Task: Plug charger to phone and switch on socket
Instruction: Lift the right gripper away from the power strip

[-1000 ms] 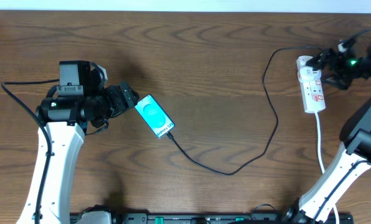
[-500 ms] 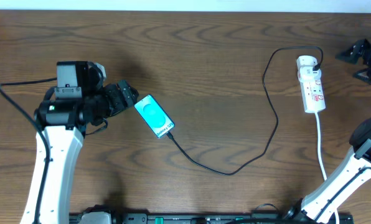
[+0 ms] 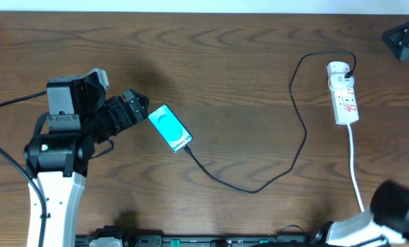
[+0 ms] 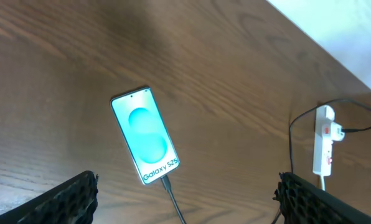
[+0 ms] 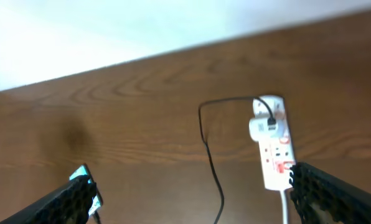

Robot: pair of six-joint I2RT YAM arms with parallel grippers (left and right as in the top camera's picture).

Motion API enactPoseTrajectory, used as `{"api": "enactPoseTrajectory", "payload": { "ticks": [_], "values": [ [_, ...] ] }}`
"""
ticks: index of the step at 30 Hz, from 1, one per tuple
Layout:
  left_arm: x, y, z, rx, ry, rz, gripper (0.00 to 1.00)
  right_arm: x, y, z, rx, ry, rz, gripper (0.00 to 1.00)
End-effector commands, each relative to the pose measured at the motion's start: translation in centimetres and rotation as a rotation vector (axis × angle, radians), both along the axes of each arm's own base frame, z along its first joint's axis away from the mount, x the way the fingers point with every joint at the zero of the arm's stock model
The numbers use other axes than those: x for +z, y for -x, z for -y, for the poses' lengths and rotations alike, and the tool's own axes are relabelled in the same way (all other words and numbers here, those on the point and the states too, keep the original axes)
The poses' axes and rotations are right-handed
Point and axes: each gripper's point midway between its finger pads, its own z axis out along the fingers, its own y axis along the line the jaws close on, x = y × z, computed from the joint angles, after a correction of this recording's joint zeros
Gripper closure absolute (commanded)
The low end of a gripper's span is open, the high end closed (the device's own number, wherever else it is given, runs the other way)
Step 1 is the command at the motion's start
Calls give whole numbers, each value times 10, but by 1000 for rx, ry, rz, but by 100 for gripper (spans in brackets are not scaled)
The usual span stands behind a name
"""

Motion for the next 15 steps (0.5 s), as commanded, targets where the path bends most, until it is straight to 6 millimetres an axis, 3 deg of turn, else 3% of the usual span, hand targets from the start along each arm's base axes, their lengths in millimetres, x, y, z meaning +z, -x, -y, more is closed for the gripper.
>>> {"api": "enactPoseTrajectory", "payload": {
  "ticks": [1,8,15],
  "values": [
    [9,2,-2,-5,-16,37,8,21,23,-5,-29,96,43,1],
    [10,3,-2,-5,-16,39,8,47,54,-11,-70,172,108,1],
    [10,3,-2,-5,-16,39,8,51,59,-12,-78,184,119,1]
  ]
}}
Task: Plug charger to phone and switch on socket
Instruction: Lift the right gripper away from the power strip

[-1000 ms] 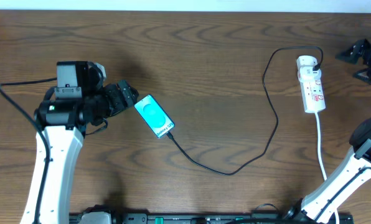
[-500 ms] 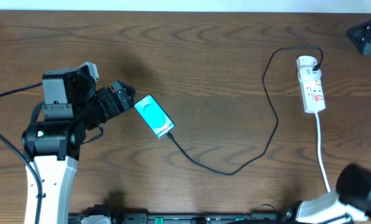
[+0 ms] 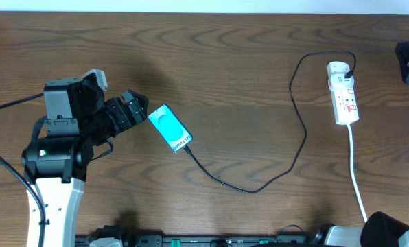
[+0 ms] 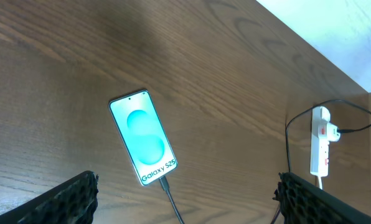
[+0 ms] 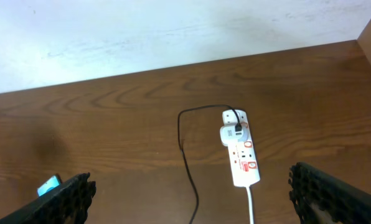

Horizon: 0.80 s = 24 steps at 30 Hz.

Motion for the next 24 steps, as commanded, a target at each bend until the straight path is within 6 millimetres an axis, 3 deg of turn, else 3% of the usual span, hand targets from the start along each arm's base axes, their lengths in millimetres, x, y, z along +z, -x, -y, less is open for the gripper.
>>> {"api": "enactPoseTrajectory", "payload": {
  "ticks": [1,24],
  "values": [
    [4,0,-2,-5,-16,18,8,2,4,-3,5,22,4,1],
    [1,3,-2,-5,-15,2,8,2,4,-3,4,23,3,1]
  ]
}}
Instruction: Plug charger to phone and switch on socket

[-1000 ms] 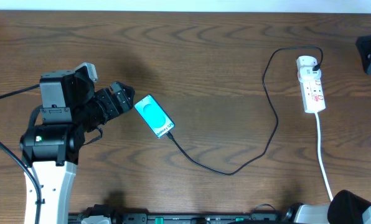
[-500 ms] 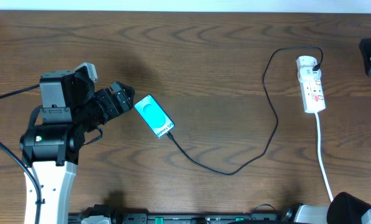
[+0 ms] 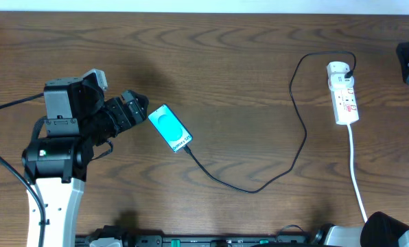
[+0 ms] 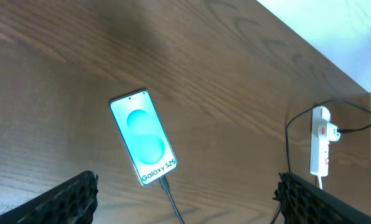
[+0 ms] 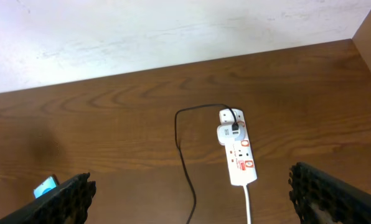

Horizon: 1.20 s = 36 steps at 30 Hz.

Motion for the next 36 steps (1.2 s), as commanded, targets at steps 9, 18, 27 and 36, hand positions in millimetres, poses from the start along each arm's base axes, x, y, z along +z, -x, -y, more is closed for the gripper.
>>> {"api": "enactPoseTrajectory", "payload": {
  "ticks": [9,18,27,36],
  "values": [
    [-17,21,-12,34,-63,-105,8,3,4,-5,16,14,8,1],
    [-43,74,-35,110,-186,-304,8,3,4,-5,16,14,8,1],
    [-32,103,-42,160,-212,-69,8,3,4,-5,16,14,8,1],
    [-35,105,-44,198,-207,269,8,3,4,-5,16,14,8,1]
  ]
}}
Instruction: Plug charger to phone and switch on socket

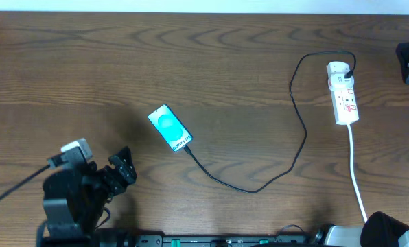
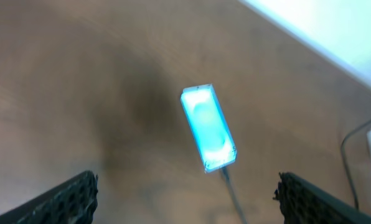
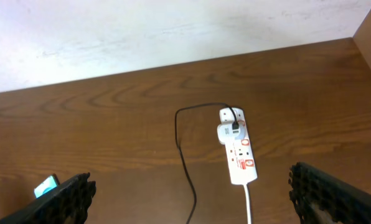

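A phone (image 1: 170,128) with a lit turquoise screen lies on the brown table, and a black cable (image 1: 259,184) is plugged into its lower end. The cable runs right and up to a white charger seated in a white power strip (image 1: 343,95). The left wrist view shows the phone (image 2: 208,129) blurred, the right wrist view shows the strip (image 3: 238,154). My left gripper (image 1: 124,173) is at the front left, open and empty, well short of the phone. My right gripper (image 3: 192,202) is open, high and far back from the strip.
The strip's white lead (image 1: 355,171) runs to the front edge at the right. A dark fixture shows at the far right edge. A pale wall (image 3: 173,31) backs the table.
My left arm has pulled back from beside the phone to the table's front left corner. The phone, cable and strip lie as before. The right gripper has not moved.
My left gripper stood open just left of the plugged-in phone through the first three moments, and now it is far back at the front left. My right gripper was low near the front right, then high and back from the strip, where it has stayed.
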Robot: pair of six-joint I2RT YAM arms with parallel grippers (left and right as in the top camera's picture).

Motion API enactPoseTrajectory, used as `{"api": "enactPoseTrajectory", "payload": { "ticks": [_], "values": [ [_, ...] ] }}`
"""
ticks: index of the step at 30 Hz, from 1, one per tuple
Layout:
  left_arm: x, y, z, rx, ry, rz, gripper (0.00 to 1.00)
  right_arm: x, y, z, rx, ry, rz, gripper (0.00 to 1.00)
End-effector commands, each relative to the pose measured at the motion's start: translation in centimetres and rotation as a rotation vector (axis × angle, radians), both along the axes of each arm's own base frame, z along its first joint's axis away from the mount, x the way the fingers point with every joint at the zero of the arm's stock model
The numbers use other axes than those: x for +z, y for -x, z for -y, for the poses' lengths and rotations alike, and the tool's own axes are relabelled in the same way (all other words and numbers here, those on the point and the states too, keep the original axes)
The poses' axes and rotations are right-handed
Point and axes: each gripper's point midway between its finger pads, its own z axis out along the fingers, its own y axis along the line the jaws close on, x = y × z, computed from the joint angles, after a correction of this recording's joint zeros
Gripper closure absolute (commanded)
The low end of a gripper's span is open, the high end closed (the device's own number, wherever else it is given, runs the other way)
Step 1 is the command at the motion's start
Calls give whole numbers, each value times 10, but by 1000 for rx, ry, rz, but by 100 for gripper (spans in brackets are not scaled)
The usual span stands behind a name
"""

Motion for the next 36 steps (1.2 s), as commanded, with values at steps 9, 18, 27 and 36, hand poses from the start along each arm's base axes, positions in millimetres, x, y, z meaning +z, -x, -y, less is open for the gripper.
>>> {"api": "enactPoseTrajectory", "payload": {
  "ticks": [9,18,27,36],
  "values": [
    [11,-42,-5,10,-40,487,8,4,3,-5,16,16,12,1],
    [7,-46,-11,47,-68,685,8,4,3,-5,16,16,12,1],
    [-43,-48,-12,44,-81,534,8,4,3,-5,16,16,12,1],
    [-83,-42,-13,38,-86,372,8,3,3,-5,16,16,11,1]
  ]
}}
